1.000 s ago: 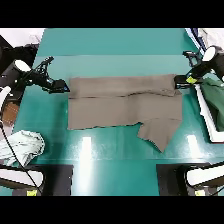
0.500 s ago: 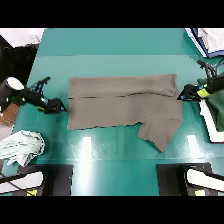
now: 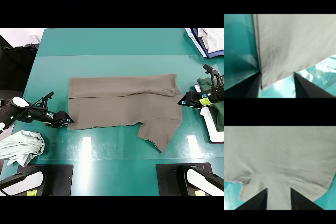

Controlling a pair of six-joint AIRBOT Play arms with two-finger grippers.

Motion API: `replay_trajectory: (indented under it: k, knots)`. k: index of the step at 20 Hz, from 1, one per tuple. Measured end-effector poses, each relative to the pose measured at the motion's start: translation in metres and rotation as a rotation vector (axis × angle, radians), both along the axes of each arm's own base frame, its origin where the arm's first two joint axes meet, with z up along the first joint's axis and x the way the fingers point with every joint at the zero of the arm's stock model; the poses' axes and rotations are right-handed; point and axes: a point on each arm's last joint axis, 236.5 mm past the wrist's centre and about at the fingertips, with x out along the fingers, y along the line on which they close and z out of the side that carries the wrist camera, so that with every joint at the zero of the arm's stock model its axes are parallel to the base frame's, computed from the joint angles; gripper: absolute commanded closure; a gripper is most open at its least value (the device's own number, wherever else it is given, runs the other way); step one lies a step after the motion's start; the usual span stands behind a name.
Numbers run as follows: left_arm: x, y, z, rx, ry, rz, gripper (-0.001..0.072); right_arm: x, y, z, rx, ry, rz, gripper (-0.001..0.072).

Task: Fold the shirts.

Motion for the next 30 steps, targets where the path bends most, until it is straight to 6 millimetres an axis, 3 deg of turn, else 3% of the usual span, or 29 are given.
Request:
replay_trajectory:
  k: [1, 2, 3, 8, 13, 17, 21, 24, 25, 27, 28, 30]
  knots:
    - [-0.001, -0.001, -0.001, -0.003, 0.002, 0.001, 0.0258, -0.001, 0.0, 0.001, -0.005, -0.004, 0.001, 0.0395]
    - [-0.002, -0.001, -0.002, -0.003, 0.005, 0.002, 0.0503, -0.003, -0.001, 0.002, -0.011, -0.004, 0.002, 0.0395]
    - [-0.004, 0.001, -0.005, 0.006, 0.009, -0.003, 0.0647, -0.005, -0.003, 0.001, -0.021, 0.002, 0.006, 0.0395]
    - [-0.01, -0.003, -0.001, -0.012, 0.005, -0.052, 0.0683, -0.034, -0.015, -0.019, -0.053, 0.117, -0.011, 0.0395]
    - [0.009, -0.002, 0.023, -0.003, -0.088, -0.063, 0.0683, -0.084, -0.027, -0.066, 0.005, 0.307, -0.117, 0.0394]
    - [0.019, -0.001, 0.037, 0.002, -0.137, -0.062, 0.0682, -0.107, -0.017, -0.098, 0.07, 0.373, -0.178, 0.0394]
    - [0.019, -0.002, 0.042, -0.003, -0.143, -0.068, 0.0682, -0.103, -0.008, -0.118, 0.074, 0.338, -0.205, 0.0394]
    - [0.018, -0.003, 0.043, -0.007, -0.141, -0.071, 0.0682, -0.09, -0.007, -0.121, 0.07, 0.289, -0.233, 0.0399]
    - [0.017, -0.003, 0.043, -0.008, -0.139, -0.073, 0.0682, -0.086, -0.009, -0.121, 0.063, 0.274, -0.239, 0.0428]
    - [0.017, -0.003, 0.043, -0.01, -0.138, -0.073, 0.0682, -0.078, -0.015, -0.122, 0.041, 0.24, -0.252, 0.066]
    - [0.017, -0.004, 0.043, -0.01, -0.136, -0.073, 0.0682, -0.077, -0.017, -0.123, 0.03, 0.235, -0.253, 0.0694]
    - [0.017, -0.004, 0.044, -0.011, -0.135, -0.074, 0.0683, -0.074, -0.018, -0.123, 0.025, 0.223, -0.248, 0.0695]
